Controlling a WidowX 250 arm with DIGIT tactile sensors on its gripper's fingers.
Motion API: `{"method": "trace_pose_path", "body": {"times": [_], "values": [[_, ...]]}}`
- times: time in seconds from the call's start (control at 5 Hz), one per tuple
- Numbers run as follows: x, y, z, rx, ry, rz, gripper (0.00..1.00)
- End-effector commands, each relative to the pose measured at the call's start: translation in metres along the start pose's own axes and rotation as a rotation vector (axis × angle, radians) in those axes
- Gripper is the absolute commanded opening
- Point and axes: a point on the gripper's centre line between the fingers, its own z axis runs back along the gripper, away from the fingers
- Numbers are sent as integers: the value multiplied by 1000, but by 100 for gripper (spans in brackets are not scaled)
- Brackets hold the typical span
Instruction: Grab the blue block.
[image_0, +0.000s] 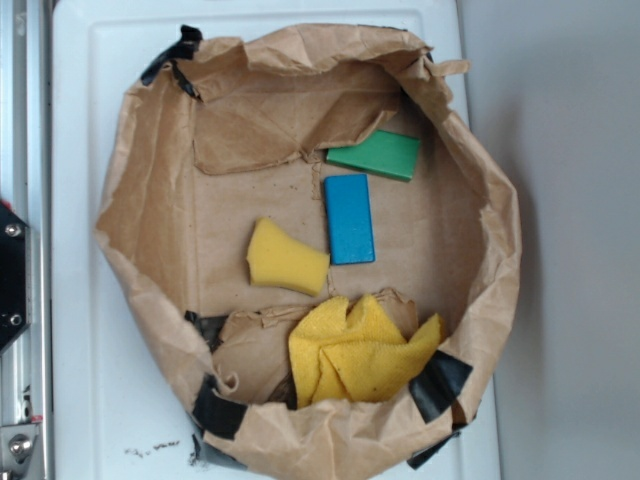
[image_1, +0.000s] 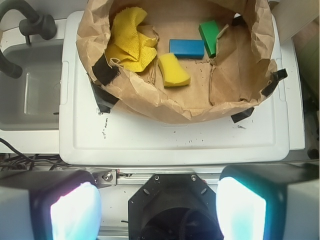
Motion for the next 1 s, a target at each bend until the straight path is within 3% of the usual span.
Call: {"method": "trace_pose_path", "body": {"times": [0.0,0.2,0.4,0.8], "values": [[73,8,-13,7,9,177,100],[100,25,-31,24,9,265,100],[106,43,-46,4,-50,515,100],[106,43,-46,4,-50,515,100]]}}
